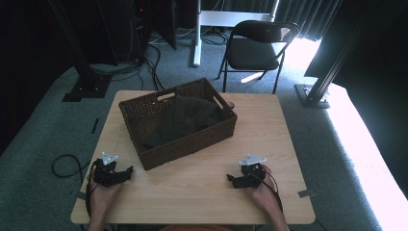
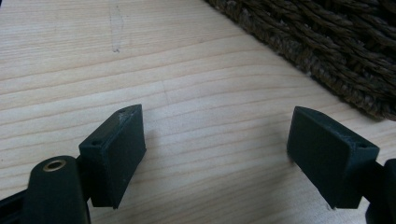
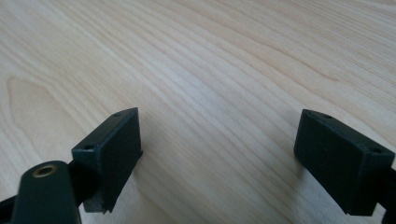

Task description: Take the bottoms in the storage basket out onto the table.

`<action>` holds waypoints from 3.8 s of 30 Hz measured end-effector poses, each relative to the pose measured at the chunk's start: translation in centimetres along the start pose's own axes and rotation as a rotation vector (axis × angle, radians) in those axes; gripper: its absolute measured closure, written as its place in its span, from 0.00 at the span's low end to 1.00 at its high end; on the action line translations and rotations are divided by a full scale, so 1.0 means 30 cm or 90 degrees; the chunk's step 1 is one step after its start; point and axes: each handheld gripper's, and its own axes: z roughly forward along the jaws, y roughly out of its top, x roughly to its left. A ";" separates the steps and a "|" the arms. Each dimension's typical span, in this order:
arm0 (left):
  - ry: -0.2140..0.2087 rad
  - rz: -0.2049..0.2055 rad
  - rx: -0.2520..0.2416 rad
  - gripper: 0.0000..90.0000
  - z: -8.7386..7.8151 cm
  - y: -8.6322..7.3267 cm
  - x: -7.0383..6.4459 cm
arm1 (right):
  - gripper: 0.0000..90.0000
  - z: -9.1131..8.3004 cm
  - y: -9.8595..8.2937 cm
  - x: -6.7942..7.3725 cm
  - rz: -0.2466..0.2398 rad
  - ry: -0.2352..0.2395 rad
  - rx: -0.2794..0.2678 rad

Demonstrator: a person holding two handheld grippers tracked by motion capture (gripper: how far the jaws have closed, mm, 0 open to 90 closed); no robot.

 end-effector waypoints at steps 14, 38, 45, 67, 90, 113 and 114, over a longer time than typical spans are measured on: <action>-0.032 0.017 -0.011 0.29 -0.055 0.034 -0.001 | 0.21 -0.056 -0.052 -0.067 -0.027 0.024 0.002; -0.108 0.012 -0.078 0.29 -0.145 0.133 0.070 | 0.24 -0.081 -0.078 -0.080 -0.026 0.022 -0.006; -0.105 0.015 -0.091 0.29 -0.171 0.169 0.080 | 0.25 -0.081 -0.078 -0.081 -0.025 0.023 -0.005; -0.125 0.037 -0.122 0.31 -0.208 0.285 0.086 | 0.23 -0.078 -0.083 -0.099 -0.032 0.030 -0.016; -0.160 0.089 -0.140 0.30 -0.194 0.429 0.047 | 0.23 -0.090 -0.095 -0.130 -0.024 0.023 -0.016; -0.191 0.114 -0.134 0.30 -0.135 0.528 0.026 | 0.23 -0.094 -0.103 -0.140 -0.031 0.031 -0.021; -0.193 0.114 -0.134 0.30 -0.133 0.531 0.026 | 0.23 -0.095 -0.103 -0.140 -0.032 0.031 -0.020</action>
